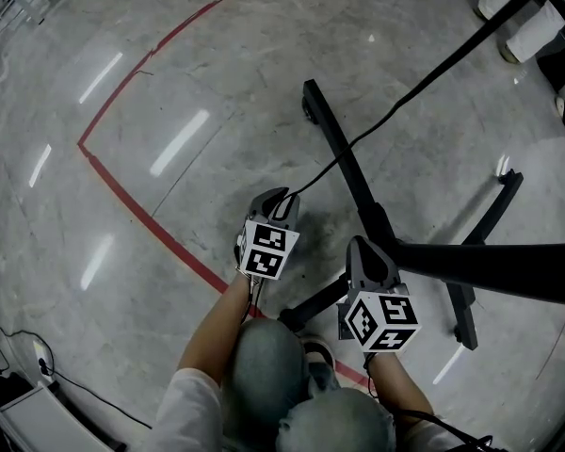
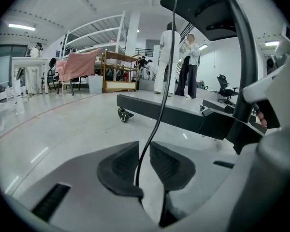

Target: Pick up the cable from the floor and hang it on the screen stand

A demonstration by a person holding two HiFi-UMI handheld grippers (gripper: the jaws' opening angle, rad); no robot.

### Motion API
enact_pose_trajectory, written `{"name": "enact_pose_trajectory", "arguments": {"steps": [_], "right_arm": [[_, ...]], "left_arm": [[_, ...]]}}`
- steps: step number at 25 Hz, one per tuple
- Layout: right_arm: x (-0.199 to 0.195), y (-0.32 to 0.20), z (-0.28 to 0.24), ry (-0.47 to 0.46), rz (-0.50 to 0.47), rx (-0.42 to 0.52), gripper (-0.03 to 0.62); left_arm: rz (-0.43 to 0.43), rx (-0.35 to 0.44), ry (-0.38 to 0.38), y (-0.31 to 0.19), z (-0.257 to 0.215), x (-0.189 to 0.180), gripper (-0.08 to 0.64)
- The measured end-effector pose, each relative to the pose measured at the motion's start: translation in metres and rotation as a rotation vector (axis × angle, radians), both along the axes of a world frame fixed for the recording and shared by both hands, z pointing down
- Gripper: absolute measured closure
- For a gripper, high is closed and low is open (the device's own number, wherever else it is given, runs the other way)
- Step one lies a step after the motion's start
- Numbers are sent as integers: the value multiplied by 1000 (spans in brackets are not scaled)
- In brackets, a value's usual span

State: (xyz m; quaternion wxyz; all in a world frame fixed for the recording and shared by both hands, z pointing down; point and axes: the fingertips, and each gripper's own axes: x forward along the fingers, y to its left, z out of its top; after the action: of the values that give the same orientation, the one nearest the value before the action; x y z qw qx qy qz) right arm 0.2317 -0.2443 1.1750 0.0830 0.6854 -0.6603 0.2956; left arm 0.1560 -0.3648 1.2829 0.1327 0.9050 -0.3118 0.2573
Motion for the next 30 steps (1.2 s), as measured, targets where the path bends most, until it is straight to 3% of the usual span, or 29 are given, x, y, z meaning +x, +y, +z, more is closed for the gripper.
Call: {"name": "enact_pose_trajectory", "arguments": {"steps": [7,13,19,23,30], "right_arm": [[2,-2,-3,-18,20,9,574],[-8,1,-21,-43,29,-6,574],[-47,27,-102,-52,-11,-86,574],[-73,42,-185,-34,-64,-111,575],[-97,63,-337,-11,-74,-112,574]], "left_arm": [[-6,-1,-8,3,-6,-11,527],[7,3,62,21,-63,-32,546],[-24,18,103,55,-183,-79,546],[-46,21,126,94,-275,-110,546],[-85,-2,127,146,-428,-151,546]]}}
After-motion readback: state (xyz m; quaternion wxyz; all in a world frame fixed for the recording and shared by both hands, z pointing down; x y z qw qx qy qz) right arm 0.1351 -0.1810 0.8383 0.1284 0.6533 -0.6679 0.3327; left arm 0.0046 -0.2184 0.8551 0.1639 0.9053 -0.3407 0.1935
